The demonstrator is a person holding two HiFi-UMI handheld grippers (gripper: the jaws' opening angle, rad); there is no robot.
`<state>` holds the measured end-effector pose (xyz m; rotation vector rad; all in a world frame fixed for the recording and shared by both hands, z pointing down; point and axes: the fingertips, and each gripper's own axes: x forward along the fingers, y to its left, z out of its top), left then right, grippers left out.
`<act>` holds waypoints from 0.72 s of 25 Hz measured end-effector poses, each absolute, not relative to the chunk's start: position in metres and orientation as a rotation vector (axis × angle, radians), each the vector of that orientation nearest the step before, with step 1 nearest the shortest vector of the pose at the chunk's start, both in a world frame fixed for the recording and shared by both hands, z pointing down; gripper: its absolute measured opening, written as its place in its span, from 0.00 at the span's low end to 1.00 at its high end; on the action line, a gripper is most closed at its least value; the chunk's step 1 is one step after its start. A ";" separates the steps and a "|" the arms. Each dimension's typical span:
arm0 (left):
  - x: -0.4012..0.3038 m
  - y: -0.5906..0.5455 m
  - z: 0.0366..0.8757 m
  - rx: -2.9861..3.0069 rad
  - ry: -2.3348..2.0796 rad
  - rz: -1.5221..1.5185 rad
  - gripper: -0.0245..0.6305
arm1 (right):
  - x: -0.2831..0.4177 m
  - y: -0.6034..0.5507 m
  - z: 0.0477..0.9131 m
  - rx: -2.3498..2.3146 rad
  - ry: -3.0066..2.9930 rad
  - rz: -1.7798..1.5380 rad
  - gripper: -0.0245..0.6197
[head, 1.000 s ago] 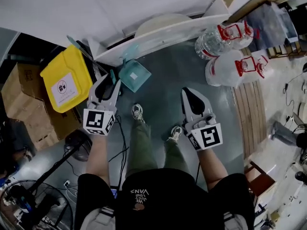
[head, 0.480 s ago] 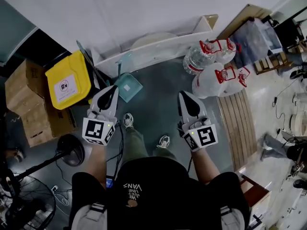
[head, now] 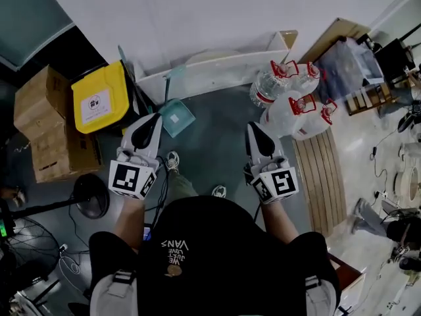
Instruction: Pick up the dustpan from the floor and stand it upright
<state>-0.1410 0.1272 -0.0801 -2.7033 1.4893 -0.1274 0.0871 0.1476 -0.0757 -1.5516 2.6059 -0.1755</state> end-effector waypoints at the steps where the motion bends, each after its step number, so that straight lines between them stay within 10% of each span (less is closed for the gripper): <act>1: -0.140 0.134 -0.084 -2.695 1.489 -0.124 0.12 | 0.087 0.152 -0.077 -1.544 2.609 -0.177 0.04; 18: -0.138 0.204 -0.071 -2.668 1.611 -0.101 0.11 | 0.079 0.199 -0.063 -1.438 2.727 -0.191 0.04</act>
